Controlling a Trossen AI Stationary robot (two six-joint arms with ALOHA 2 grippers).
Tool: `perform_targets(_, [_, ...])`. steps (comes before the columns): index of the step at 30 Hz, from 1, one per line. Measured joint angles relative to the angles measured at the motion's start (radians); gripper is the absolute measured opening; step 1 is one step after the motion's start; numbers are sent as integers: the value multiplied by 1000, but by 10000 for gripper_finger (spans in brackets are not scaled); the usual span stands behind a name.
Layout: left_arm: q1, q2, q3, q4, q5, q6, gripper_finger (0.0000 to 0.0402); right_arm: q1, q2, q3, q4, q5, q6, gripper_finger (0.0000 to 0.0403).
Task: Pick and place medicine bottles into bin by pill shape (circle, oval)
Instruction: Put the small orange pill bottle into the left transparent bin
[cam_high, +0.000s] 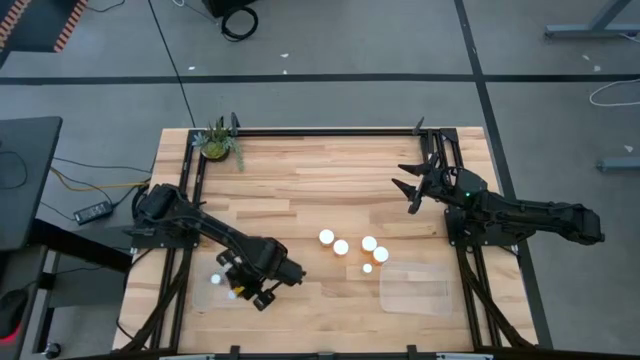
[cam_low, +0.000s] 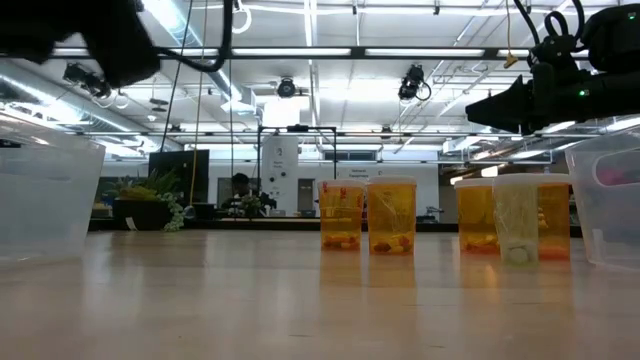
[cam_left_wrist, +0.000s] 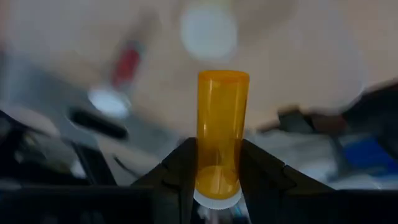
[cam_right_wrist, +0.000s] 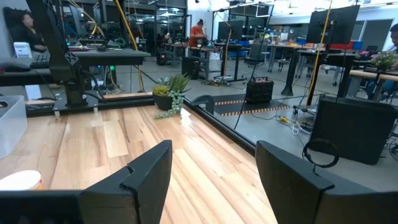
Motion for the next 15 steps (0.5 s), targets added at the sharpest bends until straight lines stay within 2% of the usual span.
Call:
perform_targets(6, [40,0,16,-44,-209,193,115,0,0,0,0,0,0,239])
perform_targets(15, [92,-20,39,-163,-288,412,117,0,0,0,0,0,0,239])
